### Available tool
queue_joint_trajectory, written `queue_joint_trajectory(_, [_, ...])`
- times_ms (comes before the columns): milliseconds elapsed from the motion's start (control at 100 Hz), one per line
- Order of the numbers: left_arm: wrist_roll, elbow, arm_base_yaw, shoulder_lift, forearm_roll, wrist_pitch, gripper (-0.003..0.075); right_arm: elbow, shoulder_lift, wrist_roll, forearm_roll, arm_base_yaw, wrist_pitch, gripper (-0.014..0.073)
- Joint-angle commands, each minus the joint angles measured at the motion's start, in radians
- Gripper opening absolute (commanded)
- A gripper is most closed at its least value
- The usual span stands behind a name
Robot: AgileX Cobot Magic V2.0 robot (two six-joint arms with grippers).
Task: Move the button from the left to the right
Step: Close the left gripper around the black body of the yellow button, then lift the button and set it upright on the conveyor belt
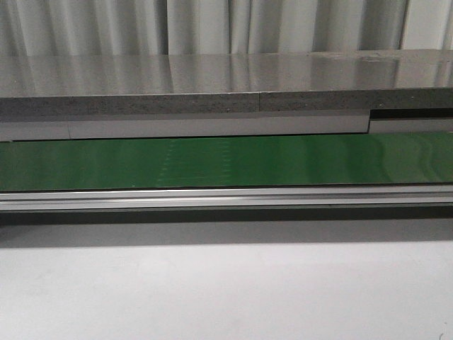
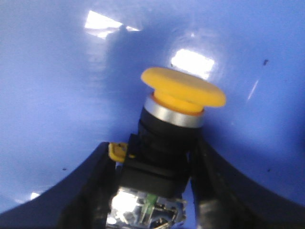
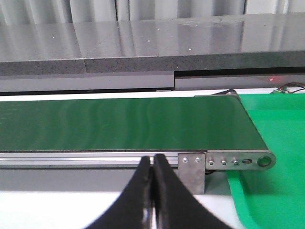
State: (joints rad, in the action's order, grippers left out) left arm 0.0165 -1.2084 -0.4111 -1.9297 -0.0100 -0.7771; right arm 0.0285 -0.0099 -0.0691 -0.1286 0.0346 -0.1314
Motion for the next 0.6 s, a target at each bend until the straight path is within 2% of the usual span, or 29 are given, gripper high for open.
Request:
queue_joint_trajectory(0, [0.001,-0.027,-0.002,0.042,-0.004,-0.007,0.0087,-0.016,-0.020,-0.004,0.008,-0.004,0.087,-0.0067])
queue_joint_trajectory(180, [0.001,-0.089,-0.002,0.068,-0.015,-0.061,0.0005,-0.016,-0.020,-0.004,0.008,-0.004,0.087,-0.0067])
queue_joint_trajectory(420, [0.015,-0.161,0.000,0.169,-0.072,-0.084,0.0003,-0.016,-0.020,-0.004,0.008,-0.004,0.087,-0.0067])
queue_joint_trajectory(590, [0.122,-0.165,0.029,0.213,-0.198,-0.126,0.0003,-0.016,-0.020,-0.004,0.008,-0.004,0.087,-0.0067])
